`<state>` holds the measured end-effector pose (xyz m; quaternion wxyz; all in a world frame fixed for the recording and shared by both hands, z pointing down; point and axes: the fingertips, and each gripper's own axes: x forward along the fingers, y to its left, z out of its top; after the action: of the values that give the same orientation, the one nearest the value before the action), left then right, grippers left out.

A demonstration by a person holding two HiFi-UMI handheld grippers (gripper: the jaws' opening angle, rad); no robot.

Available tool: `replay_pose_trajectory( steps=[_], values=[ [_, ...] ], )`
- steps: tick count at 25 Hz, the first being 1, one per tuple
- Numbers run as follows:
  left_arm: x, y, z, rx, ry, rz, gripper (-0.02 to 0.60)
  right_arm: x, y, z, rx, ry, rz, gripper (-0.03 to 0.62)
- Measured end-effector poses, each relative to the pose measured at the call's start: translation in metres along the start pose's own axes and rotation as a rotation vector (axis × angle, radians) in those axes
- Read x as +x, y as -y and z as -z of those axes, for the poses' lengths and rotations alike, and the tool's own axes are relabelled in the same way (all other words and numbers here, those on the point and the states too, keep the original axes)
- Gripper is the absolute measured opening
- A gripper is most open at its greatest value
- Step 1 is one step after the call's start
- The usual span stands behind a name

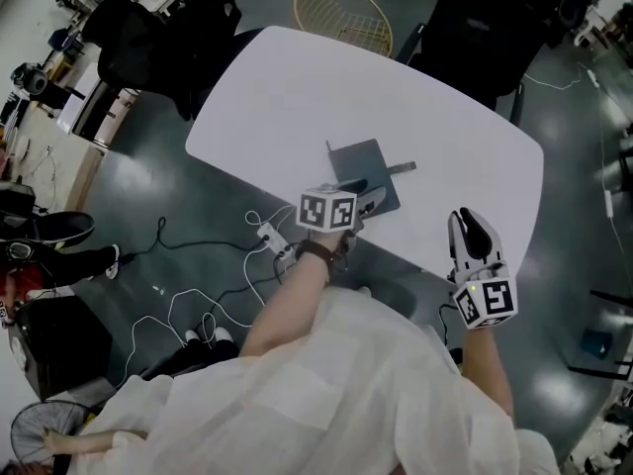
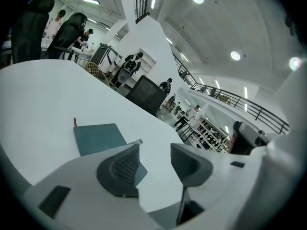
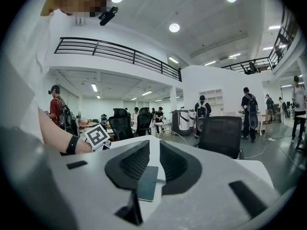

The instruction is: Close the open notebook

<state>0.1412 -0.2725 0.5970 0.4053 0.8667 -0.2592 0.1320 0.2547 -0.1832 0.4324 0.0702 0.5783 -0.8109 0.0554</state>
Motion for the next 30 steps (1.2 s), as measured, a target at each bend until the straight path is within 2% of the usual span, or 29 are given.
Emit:
replay_pose_trajectory(
  steps=[8,19,22,25,30],
  values=[
    [-0.002,0.006,0.004,0.008,0.002,-0.003,0.192,-0.011,0.004,0.001,0.008,0.006,0.011,0.068],
    [-0.032,0.009,-0.015,0.055,0.058,-0.026,0.192,-0.013,0.0,-0.002,0.021,0.026,0.005,0.067],
    [-0.051,0.009,-0.03,0.109,0.103,-0.072,0.186,-0.012,-0.004,-0.006,0.021,0.038,-0.003,0.067],
    [-0.073,0.016,-0.046,0.153,0.175,-0.077,0.164,-0.013,-0.006,-0.012,0.022,0.056,-0.003,0.066],
    [-0.112,0.029,-0.076,0.289,0.275,-0.098,0.123,-0.012,-0.007,-0.024,0.022,0.086,0.001,0.061]
  ],
)
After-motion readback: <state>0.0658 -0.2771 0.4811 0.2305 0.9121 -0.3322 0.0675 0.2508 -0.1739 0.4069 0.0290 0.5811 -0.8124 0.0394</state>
